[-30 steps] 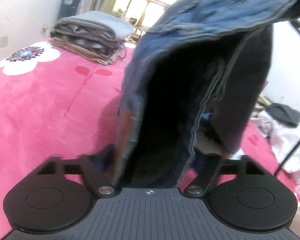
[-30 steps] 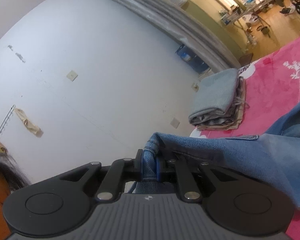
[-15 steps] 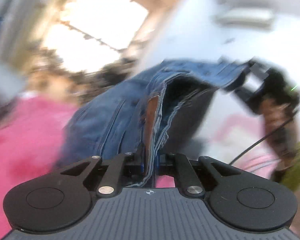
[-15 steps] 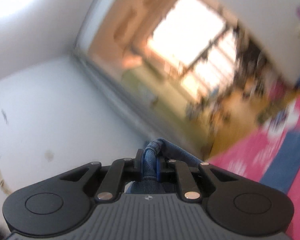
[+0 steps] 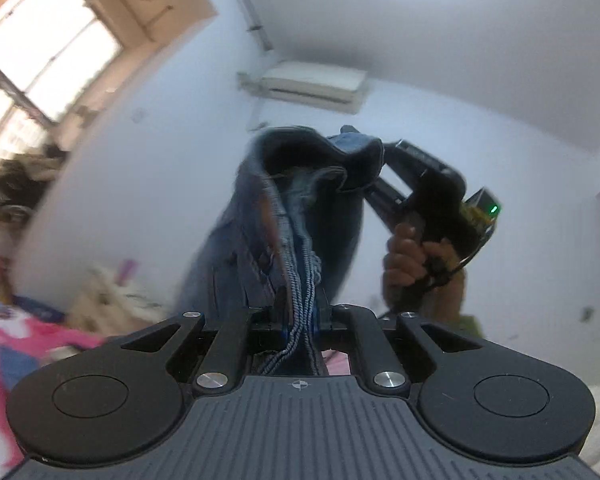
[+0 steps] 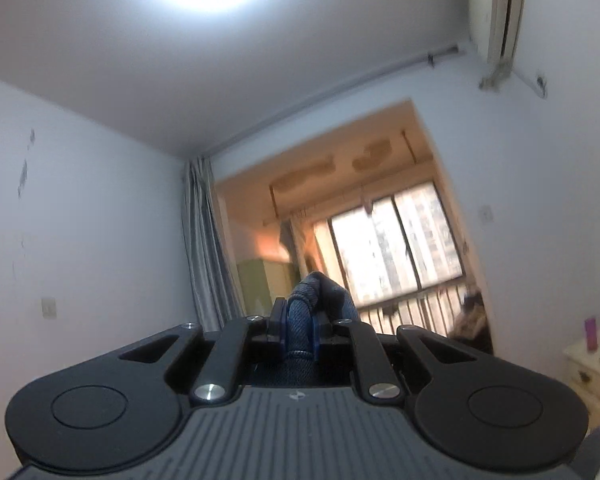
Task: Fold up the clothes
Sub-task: 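Lower the jeans onto the bed beside the folded clothes stack with both tools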
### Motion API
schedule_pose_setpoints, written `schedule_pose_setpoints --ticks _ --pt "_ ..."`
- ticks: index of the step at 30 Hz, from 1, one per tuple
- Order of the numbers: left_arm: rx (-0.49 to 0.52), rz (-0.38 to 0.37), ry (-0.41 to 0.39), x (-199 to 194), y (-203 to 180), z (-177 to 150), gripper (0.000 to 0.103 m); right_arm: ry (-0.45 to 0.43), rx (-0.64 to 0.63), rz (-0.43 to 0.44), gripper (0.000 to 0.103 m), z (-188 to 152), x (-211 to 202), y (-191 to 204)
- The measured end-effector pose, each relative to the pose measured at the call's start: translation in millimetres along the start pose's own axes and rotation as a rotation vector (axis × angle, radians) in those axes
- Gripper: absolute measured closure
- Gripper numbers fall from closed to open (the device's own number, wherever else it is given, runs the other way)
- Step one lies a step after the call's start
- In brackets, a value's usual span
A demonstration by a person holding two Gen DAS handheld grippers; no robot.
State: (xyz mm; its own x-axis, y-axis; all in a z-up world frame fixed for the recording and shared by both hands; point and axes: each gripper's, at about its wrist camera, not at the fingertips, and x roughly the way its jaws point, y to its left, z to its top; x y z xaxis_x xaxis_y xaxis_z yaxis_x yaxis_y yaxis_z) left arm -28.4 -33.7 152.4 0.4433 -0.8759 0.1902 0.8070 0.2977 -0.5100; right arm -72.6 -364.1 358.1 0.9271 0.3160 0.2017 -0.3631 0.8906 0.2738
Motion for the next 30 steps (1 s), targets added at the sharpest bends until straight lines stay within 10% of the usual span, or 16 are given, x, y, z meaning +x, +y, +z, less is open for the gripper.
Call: schedule_pose_setpoints --ticks 9,16,21,26,28,30 --pt "-0.280 0.472 -0.022 -119.0 130.3 -76.9 0.095 0.404 0.269 0.038 0.089 -219.4 164.1 -16.4" --pt "-0.548 0.788 -0.273 -262.3 173.1 -102.8 0.100 0.763 0.353 0.164 0.089 -412.4 275.0 82.8" --pt "-0.599 0.934 -0.455 -345.5 182.1 -98.1 0.103 0.923 0.322 0.235 0.089 -490.4 329.6 149.8" --pt "-0.665 0.952 -0.324 -360.1 215.8 -101.3 0.099 1.070 0.287 0.216 0.089 -536.3 365.9 155.5" --pt "-0.648 1.008 -0.205 -348.2 220.3 -113.4 0.068 1.129 0.272 0.208 0.089 -554.6 380.5 157.7" --pt "-0.642 1.021 -0.099 -332.5 224.7 -126.0 0.060 1.188 0.257 0.200 0.085 -573.0 395.0 160.0"
